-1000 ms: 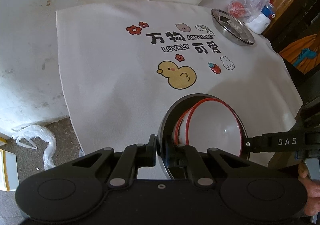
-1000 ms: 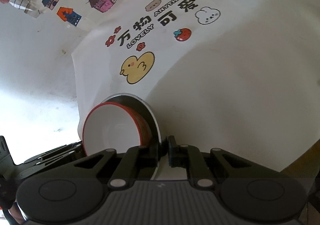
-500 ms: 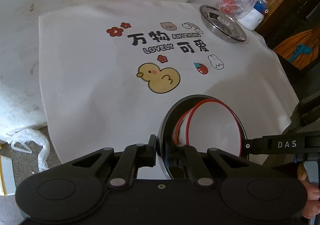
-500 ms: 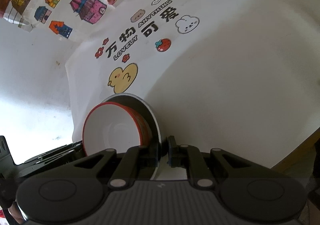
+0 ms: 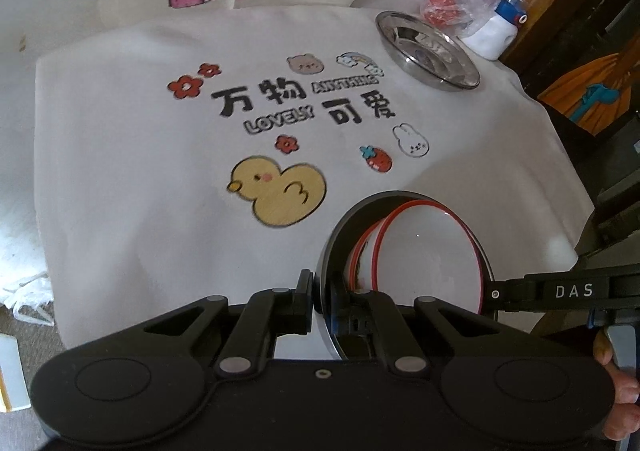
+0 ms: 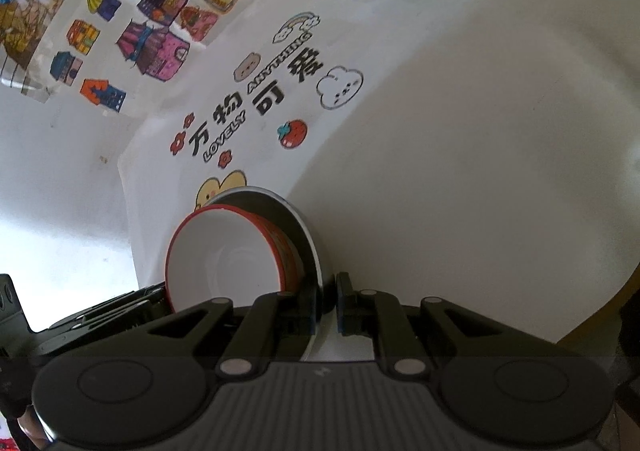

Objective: Organize plates and bowls
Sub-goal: 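Lift the stacked steel bowl with both grippers toward the flat steel plate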

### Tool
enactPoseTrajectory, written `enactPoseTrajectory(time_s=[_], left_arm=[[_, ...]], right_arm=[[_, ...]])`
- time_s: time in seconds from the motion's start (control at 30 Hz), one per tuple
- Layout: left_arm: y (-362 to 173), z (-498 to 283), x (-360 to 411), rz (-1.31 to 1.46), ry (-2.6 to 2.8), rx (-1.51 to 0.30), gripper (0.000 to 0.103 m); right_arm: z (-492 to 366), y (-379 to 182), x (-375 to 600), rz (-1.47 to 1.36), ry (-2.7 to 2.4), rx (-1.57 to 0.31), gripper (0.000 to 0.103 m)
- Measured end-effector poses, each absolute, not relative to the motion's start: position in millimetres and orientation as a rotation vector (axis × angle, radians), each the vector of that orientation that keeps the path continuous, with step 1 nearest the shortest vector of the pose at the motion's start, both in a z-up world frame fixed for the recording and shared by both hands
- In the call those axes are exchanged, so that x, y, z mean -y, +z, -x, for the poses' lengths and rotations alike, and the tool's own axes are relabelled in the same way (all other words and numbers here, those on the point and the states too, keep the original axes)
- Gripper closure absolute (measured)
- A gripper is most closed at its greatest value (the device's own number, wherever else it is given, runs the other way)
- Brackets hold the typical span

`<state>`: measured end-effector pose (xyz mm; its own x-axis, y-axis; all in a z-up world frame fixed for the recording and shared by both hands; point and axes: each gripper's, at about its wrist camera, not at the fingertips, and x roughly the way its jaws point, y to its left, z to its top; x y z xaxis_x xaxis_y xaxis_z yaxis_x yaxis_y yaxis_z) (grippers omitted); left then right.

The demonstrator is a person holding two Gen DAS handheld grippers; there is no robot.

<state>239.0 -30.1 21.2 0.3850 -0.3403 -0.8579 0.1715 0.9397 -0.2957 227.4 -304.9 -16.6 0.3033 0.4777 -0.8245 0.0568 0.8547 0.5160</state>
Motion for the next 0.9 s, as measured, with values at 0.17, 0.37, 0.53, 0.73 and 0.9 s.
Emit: enactPoseTrajectory(time_s=[0.17,0.37,0.53,0.73,0.9], left_arm=[[22,-250,39,0.167,-0.344,-1.122,0.097],[21,-266,50,0.167,-0.368,-1.115,0.097],[21,-282,60,0.172,-0.384,-1.109,0.098],[21,-301,75,0.161,-0.397,-1.102,0.097],[22,-316,86,0.155,-0.408,-1.099,0.097]], right_arm=[[-237,-16,313,-0.511,0.28,-1.235,0.092],[-248,-13,322,-0.516,0.257,-1.224,0.092],[-261,-12,332,-0.522,0.239,-1.214,0.092],[-278,-11,343,-0.529,0.217,-1.207,0.092],[-290,-10,352,-0.538,0.199,-1.199,0.092]])
